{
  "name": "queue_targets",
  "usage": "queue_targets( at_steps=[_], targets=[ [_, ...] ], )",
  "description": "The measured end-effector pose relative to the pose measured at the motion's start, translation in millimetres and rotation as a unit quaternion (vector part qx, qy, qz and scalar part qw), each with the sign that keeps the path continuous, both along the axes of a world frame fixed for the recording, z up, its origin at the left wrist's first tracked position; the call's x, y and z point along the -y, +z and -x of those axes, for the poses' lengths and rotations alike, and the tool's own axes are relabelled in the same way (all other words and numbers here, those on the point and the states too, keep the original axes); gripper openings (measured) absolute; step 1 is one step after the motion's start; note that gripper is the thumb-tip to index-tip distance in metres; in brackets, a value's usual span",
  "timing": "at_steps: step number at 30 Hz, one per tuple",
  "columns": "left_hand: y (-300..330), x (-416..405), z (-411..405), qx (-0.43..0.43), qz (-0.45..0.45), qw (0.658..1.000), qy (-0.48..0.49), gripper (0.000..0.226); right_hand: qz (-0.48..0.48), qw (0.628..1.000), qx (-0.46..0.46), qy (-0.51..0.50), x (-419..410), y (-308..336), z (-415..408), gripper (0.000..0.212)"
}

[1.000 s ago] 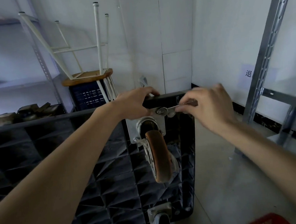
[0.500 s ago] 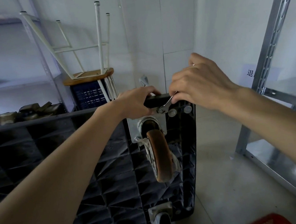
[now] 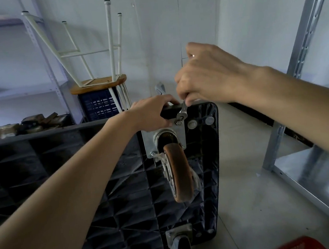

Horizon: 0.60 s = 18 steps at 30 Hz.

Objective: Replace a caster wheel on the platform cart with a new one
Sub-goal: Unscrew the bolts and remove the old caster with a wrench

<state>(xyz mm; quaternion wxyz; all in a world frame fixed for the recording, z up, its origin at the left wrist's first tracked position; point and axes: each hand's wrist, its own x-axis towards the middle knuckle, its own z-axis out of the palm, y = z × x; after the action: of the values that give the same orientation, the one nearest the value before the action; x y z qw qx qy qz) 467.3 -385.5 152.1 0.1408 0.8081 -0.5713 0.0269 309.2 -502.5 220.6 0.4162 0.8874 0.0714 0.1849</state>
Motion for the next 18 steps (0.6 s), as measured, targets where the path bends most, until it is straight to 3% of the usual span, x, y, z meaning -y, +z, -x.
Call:
queue_targets(
  at_steps=[5, 10, 13, 18],
  targets=[
    [-1.7, -1.4, 0.0, -0.005, 0.002, 1.0, -0.002, 0.055, -0.125, 0.991, 0.033, 0.031, 13.5, -5.1, 10.1, 0.029],
    [-0.9, -2.8, 2.1, -0.017, -0.001, 1.0, -0.001, 0.056, -0.32, 0.941, 0.113, 0.023, 41.3, -59.2, 38.0, 0.018],
    [-0.6, -2.9, 3.3, -0.011, -0.001, 1.0, 0.002, 0.055, -0.444, 0.88, 0.167, 0.012, 49.9, -94.6, 51.6, 0.021],
    [-3.0, -5.0, 4.8, 0.004, 0.006, 1.0, 0.008, 0.055, -0.629, 0.738, 0.246, -0.022, 53.6, -155.0, 54.0, 0.024]
  ],
)
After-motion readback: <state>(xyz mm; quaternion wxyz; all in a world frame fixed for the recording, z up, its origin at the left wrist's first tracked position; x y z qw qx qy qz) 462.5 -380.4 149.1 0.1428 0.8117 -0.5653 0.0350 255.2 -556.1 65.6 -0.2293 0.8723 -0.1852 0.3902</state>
